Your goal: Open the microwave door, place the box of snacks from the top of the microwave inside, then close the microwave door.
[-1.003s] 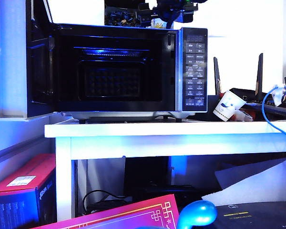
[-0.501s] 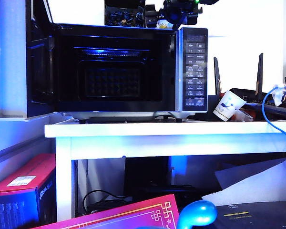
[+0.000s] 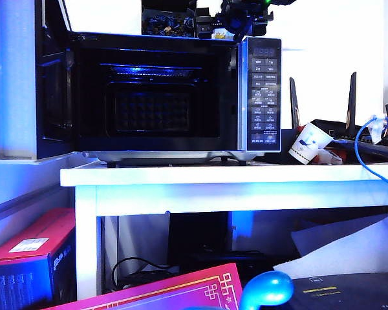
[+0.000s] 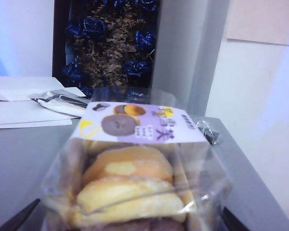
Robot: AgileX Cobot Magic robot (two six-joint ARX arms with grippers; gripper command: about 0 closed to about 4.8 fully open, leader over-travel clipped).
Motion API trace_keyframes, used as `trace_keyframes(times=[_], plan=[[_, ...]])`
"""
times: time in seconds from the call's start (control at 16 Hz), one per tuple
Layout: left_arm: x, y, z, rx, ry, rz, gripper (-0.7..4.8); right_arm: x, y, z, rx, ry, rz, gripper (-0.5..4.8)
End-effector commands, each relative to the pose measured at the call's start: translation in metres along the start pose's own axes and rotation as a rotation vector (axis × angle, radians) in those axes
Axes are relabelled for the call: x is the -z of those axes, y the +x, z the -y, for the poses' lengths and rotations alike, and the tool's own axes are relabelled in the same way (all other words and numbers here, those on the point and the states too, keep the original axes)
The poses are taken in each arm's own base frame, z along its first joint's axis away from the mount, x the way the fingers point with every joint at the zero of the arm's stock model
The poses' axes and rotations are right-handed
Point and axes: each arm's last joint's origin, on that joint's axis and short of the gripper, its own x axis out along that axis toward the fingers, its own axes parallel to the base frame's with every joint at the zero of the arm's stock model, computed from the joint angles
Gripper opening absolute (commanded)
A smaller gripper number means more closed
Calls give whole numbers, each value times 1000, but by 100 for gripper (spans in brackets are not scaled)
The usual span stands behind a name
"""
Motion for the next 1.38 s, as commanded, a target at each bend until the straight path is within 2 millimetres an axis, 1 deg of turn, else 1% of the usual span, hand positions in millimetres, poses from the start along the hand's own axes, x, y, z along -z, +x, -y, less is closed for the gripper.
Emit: trace_keyframes(times=[0.06, 0.13, 0.19, 0.38, 0.5, 0.63, 0.88, 0.94, 1.0, 1.19, 1.32, 1.38], plan=[[-4, -3, 0, -3, 3, 13, -5, -7, -2, 1, -2, 2, 14, 478], [-4, -3, 0, -3, 3, 13, -5, -10, -2, 1, -1, 4, 22, 407], [-4, -3, 0, -3, 3, 13, -5, -12, -3, 1, -1, 7, 37, 303], [-4, -3, 0, -4, 3, 13, -5, -13, -3, 1, -28, 74, 42, 305], [-4, -3, 0, -3, 3, 13, -5, -12, -3, 0, -29, 78, 41, 304], [-4, -3, 0, -3, 3, 13, -5, -12, -3, 0, -29, 78, 41, 283], [-4, -3, 0, -4, 3, 11, -5, -12, -3, 0, -30, 78, 41, 282], [-3, -3, 0, -2, 2, 6, -5, -13, -3, 0, -30, 78, 42, 236], [-3, -3, 0, -1, 0, 0, -5, -14, -4, 1, -29, 78, 41, 211], [-2, -3, 1, 0, -1, -7, -5, -24, -8, 3, -16, 75, 59, 211], [-2, -3, 1, 1, -1, -7, -5, -35, -13, 6, -13, 62, 82, 211], [-2, -3, 1, 1, -2, -9, -5, -46, -17, 8, -8, 70, 129, 211]])
